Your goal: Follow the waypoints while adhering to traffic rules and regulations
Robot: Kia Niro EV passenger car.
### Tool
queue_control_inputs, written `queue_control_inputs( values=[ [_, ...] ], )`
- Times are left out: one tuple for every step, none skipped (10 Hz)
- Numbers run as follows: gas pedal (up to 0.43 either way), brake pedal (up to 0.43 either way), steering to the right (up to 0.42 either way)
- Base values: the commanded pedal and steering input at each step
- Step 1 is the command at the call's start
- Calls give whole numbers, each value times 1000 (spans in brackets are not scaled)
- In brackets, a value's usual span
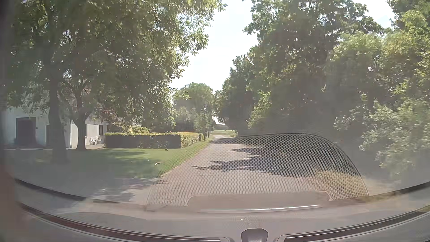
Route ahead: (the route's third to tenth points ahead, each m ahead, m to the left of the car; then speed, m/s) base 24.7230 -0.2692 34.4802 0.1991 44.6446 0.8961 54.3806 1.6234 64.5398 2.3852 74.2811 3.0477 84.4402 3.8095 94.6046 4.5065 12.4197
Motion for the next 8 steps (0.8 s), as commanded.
queue_control_inputs(
  values=[
    [429, 6, -1],
    [429, 6, -1],
    [429, 6, -1],
    [429, 6, -1],
    [421, 0, -3],
    [409, 6, -5],
    [409, 6, -7],
    [409, 6, -7]
  ],
)
